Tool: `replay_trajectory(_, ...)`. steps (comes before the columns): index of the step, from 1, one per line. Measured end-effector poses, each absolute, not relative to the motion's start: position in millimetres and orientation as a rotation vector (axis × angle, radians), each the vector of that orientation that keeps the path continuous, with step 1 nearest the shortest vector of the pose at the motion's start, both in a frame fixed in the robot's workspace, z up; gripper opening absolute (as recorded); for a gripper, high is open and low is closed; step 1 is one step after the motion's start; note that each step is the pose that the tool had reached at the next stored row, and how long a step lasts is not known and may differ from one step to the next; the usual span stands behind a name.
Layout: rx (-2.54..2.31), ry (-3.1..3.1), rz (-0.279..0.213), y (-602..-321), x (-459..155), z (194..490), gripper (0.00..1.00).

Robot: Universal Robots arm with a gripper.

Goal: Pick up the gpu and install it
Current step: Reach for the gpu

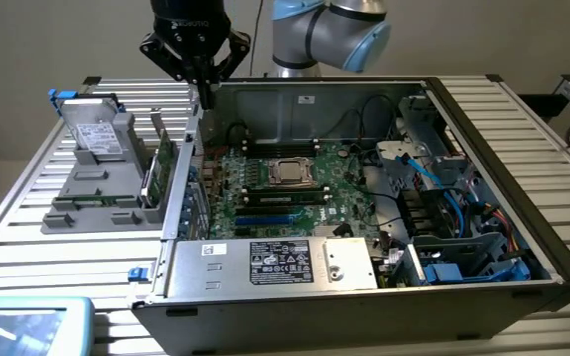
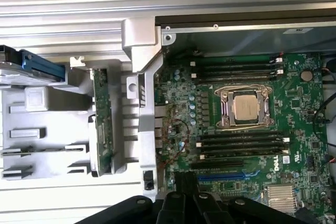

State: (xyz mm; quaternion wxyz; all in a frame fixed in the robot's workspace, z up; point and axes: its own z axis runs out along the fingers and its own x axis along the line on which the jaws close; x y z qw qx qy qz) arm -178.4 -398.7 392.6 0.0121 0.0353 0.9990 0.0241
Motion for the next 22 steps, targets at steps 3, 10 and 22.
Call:
replay_trajectory(3, 0.110, 3.114, 0.075, -398, -192, 392, 0.12)
replay_trajectory(10, 0.110, 3.114, 0.075, -396, -224, 392, 0.12)
replay_trajectory(22, 0.110, 3.114, 0.075, -385, -274, 389, 0.12)
